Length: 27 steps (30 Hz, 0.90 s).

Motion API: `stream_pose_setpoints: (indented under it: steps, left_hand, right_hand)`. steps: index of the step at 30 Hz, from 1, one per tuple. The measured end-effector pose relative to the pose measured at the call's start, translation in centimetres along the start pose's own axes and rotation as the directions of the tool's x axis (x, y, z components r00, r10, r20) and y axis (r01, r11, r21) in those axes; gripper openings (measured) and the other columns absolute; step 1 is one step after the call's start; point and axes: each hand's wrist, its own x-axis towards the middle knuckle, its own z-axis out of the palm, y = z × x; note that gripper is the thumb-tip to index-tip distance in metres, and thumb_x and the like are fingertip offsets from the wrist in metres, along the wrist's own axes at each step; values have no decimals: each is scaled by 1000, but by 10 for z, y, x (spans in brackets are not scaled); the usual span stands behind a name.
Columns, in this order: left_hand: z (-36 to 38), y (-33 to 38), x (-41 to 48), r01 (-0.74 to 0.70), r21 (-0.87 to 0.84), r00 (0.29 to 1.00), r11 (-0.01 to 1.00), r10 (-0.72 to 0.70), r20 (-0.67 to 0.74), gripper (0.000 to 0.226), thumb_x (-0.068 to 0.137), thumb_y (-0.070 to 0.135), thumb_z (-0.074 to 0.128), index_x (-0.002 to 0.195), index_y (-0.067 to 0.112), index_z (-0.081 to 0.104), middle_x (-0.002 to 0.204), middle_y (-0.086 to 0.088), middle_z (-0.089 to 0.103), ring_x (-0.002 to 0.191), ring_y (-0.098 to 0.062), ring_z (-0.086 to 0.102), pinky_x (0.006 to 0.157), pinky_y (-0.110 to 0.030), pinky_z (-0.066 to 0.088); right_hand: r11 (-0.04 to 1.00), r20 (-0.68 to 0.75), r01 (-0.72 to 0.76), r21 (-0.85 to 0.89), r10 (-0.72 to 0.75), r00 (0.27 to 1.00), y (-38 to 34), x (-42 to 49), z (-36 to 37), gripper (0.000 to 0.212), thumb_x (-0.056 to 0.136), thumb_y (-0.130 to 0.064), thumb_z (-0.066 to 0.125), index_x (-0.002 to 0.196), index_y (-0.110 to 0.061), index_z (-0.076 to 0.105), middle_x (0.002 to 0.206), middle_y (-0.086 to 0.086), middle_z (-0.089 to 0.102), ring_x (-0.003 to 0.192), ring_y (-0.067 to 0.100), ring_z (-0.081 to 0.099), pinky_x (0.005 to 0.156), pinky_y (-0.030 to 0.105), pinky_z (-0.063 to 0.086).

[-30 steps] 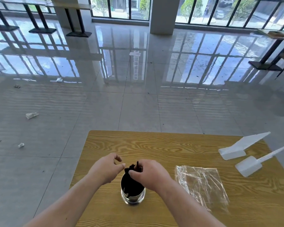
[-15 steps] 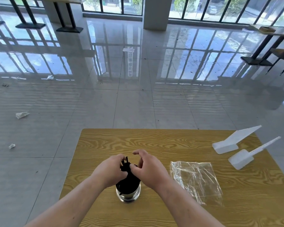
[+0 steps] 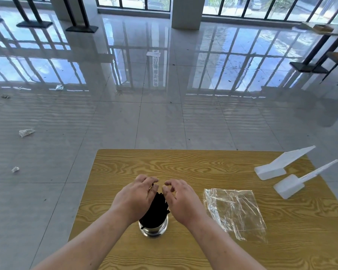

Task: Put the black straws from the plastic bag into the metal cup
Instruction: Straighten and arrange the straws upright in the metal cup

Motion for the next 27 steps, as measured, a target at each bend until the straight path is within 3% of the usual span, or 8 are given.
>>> stream_pose_setpoints:
  steps: [7, 11, 14, 17, 21, 24, 27]
  left_hand:
    - [10, -7, -2, -16, 72, 996, 997, 9, 93, 51, 108, 56, 32, 158, 48, 37, 153, 21, 37, 134, -9, 51, 97, -28, 50]
    - [10, -9, 0, 37, 118, 993, 992, -50, 106, 61, 100, 66, 39, 157, 46, 37, 148, 15, 43, 125, -14, 58, 88, -30, 53]
    - [5, -8, 6, 54, 163, 985, 985, -79, 153, 58, 93, 76, 46, 138, 42, 56, 138, 13, 59, 116, -14, 63, 89, -34, 56]
    - [1, -8, 7, 41, 133, 980, 990, -66, 187, 49, 85, 82, 54, 114, 43, 63, 112, 18, 66, 99, -7, 63, 77, -29, 55]
    - [-6, -6, 5, 42, 70, 982, 997, -54, 182, 33, 88, 60, 71, 115, 42, 68, 106, 19, 67, 96, -4, 63, 74, -25, 52]
    - [-10, -5, 4, 28, 98, 989, 995, -42, 139, 13, 94, 40, 69, 106, 38, 70, 100, 17, 69, 93, -7, 64, 79, -29, 56]
    - [-13, -5, 4, 24, 110, 993, 994, -36, 111, 7, 95, 37, 66, 98, 35, 73, 94, 16, 70, 89, -6, 64, 76, -27, 55]
  right_hand:
    - [998, 119, -60, -23, 62, 991, 11, -5, 9, 46, 107, -54, 47, 145, -31, 56, 123, -11, 60, 106, 10, 61, 93, 33, 53]
    - [995, 177, -91, -41, 97, 980, 12, -5, 10, 45, 103, -54, 52, 142, -33, 57, 121, -8, 67, 100, 11, 64, 81, 31, 52]
    - [994, 209, -105, -28, 108, 972, 12, -5, 13, 34, 101, -49, 55, 130, -35, 62, 100, -13, 65, 83, 7, 60, 67, 29, 48]
    - [993, 222, -118, -18, 119, 968, 11, -6, 15, 34, 99, -48, 57, 130, -36, 63, 99, -13, 65, 83, 7, 60, 65, 27, 45]
    - [991, 225, -134, -4, 131, 965, 11, -5, 13, 32, 99, -45, 56, 129, -37, 64, 108, -9, 71, 89, 10, 67, 69, 29, 52]
    - [991, 218, -137, 1, 133, 967, 10, -5, 12, 34, 99, -43, 56, 132, -36, 64, 102, -11, 71, 80, 7, 65, 63, 27, 49]
    - [990, 208, -137, 15, 131, 969, 9, -6, 12, 35, 100, -43, 56, 133, -35, 64, 96, -11, 70, 72, 5, 61, 59, 24, 45]
